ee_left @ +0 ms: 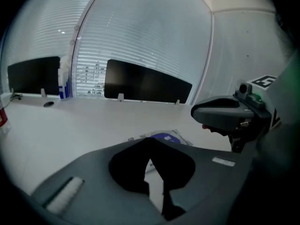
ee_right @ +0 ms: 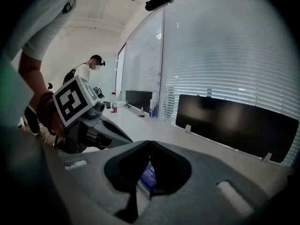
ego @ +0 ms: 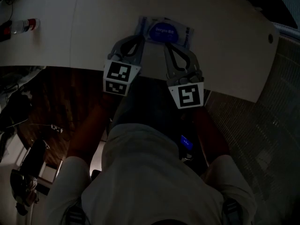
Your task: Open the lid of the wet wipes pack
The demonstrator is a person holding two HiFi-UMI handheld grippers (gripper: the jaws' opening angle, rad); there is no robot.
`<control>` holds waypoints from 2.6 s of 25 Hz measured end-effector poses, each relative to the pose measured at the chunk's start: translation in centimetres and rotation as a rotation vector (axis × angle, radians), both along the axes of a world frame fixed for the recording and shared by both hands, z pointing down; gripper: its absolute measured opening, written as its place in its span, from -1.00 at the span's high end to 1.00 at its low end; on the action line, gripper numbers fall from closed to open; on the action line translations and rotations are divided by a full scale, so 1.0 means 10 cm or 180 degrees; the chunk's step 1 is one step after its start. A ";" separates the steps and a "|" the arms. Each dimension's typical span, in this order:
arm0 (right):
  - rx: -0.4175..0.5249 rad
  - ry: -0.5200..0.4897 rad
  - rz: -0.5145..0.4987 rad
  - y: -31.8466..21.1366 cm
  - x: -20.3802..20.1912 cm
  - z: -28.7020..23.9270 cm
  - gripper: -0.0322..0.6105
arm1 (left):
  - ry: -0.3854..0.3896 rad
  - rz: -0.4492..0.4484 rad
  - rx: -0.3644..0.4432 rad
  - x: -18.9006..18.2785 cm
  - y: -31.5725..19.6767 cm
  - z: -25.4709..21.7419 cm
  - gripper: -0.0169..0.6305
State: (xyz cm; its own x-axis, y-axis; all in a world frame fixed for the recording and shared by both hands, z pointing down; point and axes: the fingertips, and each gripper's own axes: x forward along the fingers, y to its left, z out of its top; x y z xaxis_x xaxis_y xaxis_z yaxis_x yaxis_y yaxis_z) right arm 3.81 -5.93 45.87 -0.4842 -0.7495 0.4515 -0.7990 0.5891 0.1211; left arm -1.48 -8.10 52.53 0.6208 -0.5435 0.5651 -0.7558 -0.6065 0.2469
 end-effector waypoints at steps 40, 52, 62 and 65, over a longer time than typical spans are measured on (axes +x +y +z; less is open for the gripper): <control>0.0668 0.1850 -0.0749 -0.24 0.00 0.94 0.61 | -0.0653 0.0508 -0.0772 0.20 0.26 1.06 0.94; 0.0901 0.1848 -0.0513 -0.82 0.16 0.62 0.62 | -0.0621 0.0469 -0.0802 0.17 0.25 1.05 0.94; 0.0689 0.1909 -0.0459 -1.27 0.40 0.91 0.62 | -0.0598 0.0428 -0.0869 0.15 0.27 1.04 0.94; 0.0565 0.1915 -0.0493 -1.34 0.45 1.07 0.62 | -0.0595 0.0447 -0.0877 0.16 0.27 1.05 0.94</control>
State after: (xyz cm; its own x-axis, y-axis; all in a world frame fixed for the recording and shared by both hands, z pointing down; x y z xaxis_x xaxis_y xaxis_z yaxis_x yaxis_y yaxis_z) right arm 8.30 -19.32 56.54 -0.2938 -0.7795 0.5533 -0.4684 0.6220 0.6275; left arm 0.12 -5.38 63.00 0.5505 -0.2717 0.7894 -0.7174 -0.6376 0.2808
